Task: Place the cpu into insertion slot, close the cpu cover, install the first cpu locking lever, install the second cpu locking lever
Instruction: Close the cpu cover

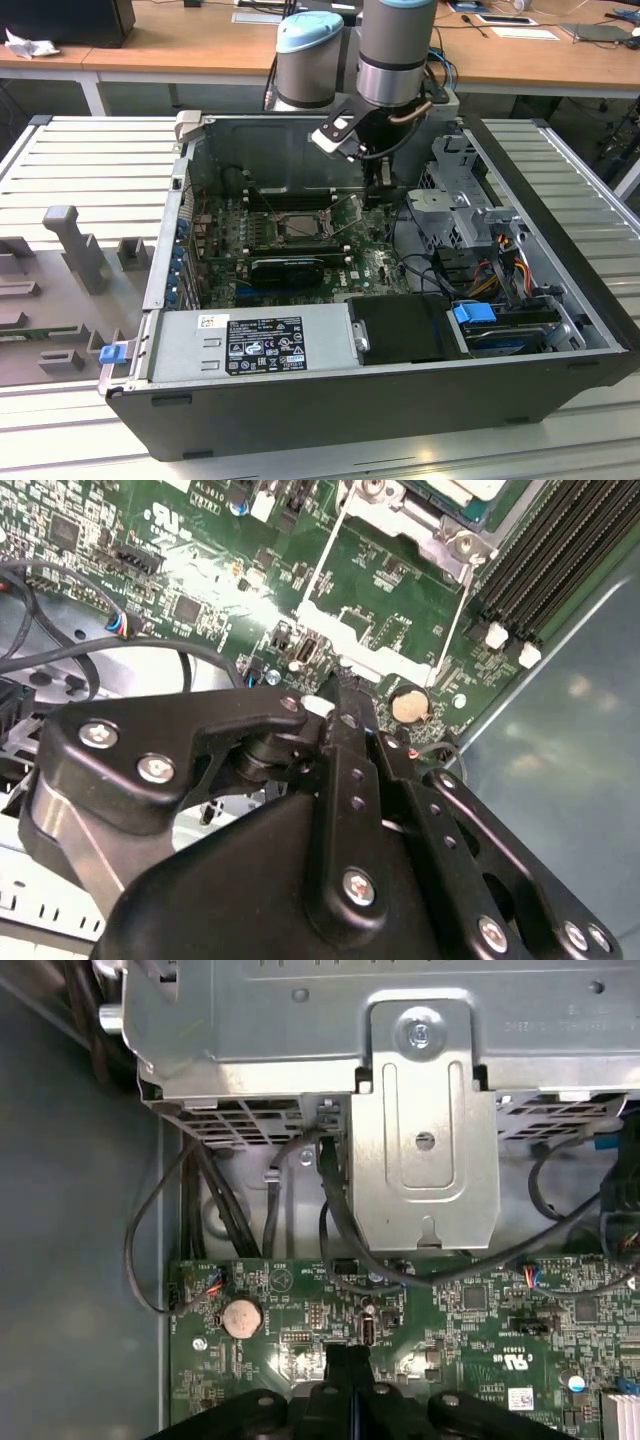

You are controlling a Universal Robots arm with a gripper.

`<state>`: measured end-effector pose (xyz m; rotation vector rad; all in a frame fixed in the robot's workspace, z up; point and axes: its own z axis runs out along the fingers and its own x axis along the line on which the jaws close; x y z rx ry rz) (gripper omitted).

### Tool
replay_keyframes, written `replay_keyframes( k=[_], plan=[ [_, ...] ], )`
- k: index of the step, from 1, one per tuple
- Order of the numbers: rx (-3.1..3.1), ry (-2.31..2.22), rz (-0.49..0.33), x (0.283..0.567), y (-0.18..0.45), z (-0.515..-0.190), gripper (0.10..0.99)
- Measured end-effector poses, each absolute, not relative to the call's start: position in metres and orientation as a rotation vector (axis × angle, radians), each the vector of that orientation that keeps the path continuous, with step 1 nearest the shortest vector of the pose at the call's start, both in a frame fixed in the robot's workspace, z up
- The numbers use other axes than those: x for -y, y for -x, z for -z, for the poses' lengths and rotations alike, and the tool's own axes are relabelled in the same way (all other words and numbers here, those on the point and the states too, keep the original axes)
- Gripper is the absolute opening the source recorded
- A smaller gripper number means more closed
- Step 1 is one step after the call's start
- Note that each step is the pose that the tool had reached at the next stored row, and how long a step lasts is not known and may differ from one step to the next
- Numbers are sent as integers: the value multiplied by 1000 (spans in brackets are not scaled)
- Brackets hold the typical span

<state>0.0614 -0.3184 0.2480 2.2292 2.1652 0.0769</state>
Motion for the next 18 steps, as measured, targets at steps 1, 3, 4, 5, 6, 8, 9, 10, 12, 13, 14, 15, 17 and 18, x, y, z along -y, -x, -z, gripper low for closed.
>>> replay_keyframes(
  k=[1,3,4,5,6,8,9,10,12,13,14,15,17,18],
  plan=[
    [-2166,-2230,-76,318,-63,-248,106],
    [-2167,-2230,-74,318,-66,-248,106],
    [-2167,-2231,-73,318,-67,-248,106],
    [-2167,-2231,-73,318,-67,-247,106],
    [-2167,-2231,-73,318,-67,-247,106],
    [-2167,-2231,-73,318,-66,-246,106],
    [-2167,-2231,-72,318,-64,-245,106],
    [-2167,-2231,-73,318,-62,-245,106],
    [-2167,-2231,-73,318,-55,-245,106],
    [-2167,-2231,-73,318,-51,-245,106],
    [-2167,-2231,-73,318,-48,-245,106],
    [-2167,-2231,-73,318,-45,-245,106],
    [-2167,-2231,-73,318,-44,-245,106],
    [-2167,-2231,-73,318,-43,-245,106]
  ],
)
